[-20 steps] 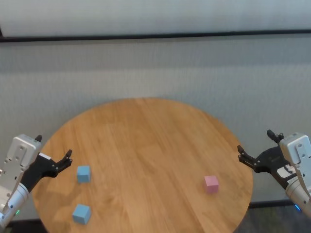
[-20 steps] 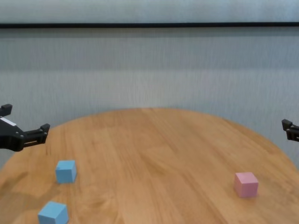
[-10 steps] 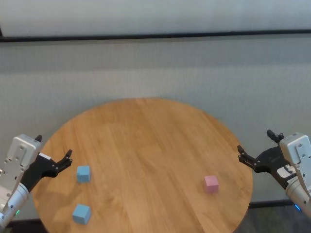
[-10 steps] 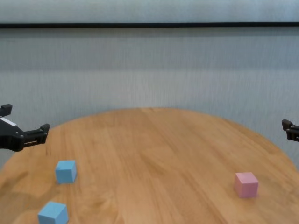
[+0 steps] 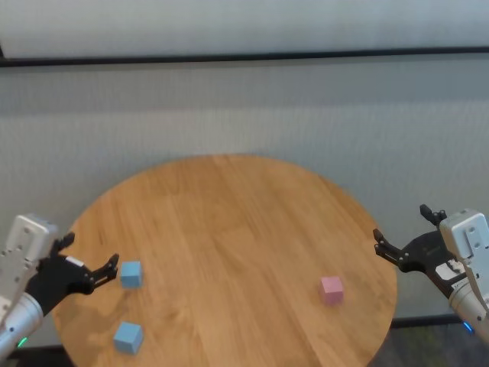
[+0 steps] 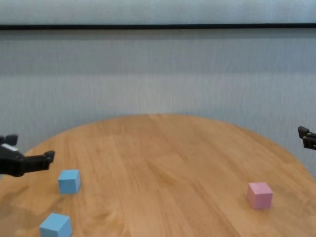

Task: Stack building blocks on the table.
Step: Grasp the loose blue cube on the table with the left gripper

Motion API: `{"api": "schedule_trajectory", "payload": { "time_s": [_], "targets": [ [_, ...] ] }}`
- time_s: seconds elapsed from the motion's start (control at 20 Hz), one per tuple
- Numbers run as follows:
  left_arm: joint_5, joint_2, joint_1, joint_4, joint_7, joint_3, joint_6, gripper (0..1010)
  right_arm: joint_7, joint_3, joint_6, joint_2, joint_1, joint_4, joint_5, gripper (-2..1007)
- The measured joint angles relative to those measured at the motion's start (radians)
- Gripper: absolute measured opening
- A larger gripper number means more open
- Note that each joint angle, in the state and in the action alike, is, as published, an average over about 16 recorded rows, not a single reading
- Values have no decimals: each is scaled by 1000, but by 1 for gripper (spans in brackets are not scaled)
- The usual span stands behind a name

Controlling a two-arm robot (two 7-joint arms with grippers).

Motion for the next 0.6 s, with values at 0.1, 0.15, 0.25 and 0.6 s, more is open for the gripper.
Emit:
{"api": "schedule_trajectory", "payload": {
  "time_s": [0.1,0.15,0.25,0.6],
  "targets": [
    [-34,8,5,-3,-40,-11,29,1000,0,0,0,0,0,0,0,1005],
    [-52,12,7,-5,-60,-17,45,1000,0,0,0,0,0,0,0,1005],
    [-91,22,13,-13,-100,-31,83,1000,0,0,0,0,0,0,0,1005],
    [-188,74,47,-73,-219,-62,216,1000,0,0,0,0,0,0,0,1005]
  ]
}}
